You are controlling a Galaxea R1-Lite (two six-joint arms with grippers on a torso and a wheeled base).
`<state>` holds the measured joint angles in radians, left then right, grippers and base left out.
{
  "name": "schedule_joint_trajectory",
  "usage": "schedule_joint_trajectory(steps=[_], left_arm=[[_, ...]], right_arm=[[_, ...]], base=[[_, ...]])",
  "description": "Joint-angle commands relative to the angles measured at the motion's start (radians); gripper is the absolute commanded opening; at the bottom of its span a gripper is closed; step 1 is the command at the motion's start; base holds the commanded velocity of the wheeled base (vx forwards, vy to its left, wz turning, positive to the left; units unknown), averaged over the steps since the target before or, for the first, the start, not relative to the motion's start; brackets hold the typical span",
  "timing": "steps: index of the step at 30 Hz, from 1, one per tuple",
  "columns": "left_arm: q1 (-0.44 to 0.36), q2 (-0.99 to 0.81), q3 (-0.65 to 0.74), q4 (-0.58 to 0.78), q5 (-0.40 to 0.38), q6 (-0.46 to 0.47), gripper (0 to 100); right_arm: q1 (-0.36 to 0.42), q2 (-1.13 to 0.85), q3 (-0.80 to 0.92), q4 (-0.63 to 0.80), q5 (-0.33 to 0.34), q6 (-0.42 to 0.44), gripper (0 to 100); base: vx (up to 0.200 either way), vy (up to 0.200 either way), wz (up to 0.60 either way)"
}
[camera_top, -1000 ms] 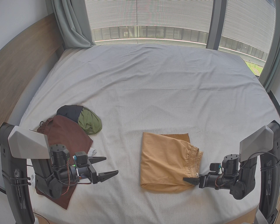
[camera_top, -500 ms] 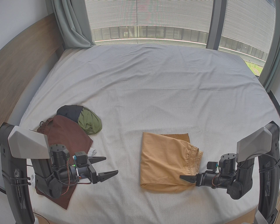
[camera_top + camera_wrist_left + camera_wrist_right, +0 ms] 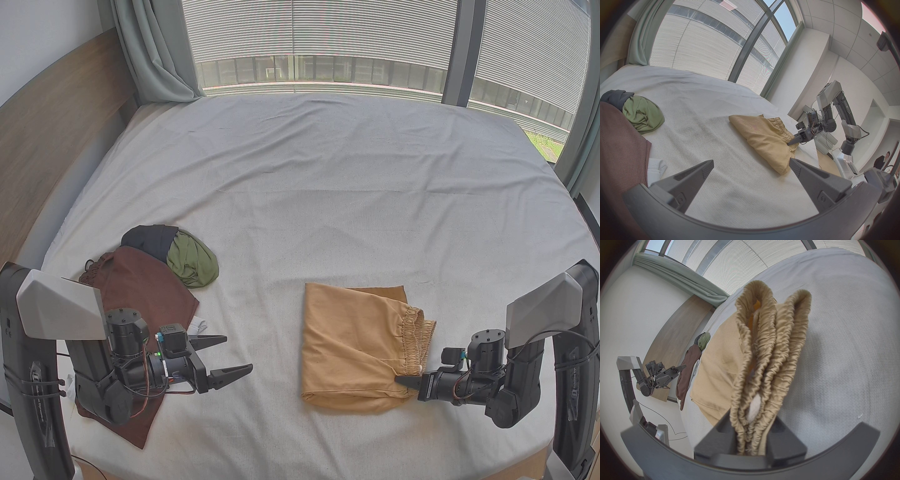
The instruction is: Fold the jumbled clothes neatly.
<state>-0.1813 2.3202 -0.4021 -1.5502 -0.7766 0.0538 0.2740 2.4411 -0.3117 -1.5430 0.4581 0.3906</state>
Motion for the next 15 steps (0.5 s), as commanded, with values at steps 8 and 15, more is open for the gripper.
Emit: schedule_joint_trajectory(steps=[8,15], left_arm=[[0.006,-0.009,0.003,-0.001,-0.007,0.026,100],[0.009,-0.007,0.005,-0.001,-0.02,0.061,100]], right_arm=[[0.033,-0.053,0.016,-0.003,0.001,-0.001,0],[0.06,-0.102,0.063,-0.002,0.05,-0.07,0]], base=[[0.0,0.0,0.0],[0.0,0.0,0.0]])
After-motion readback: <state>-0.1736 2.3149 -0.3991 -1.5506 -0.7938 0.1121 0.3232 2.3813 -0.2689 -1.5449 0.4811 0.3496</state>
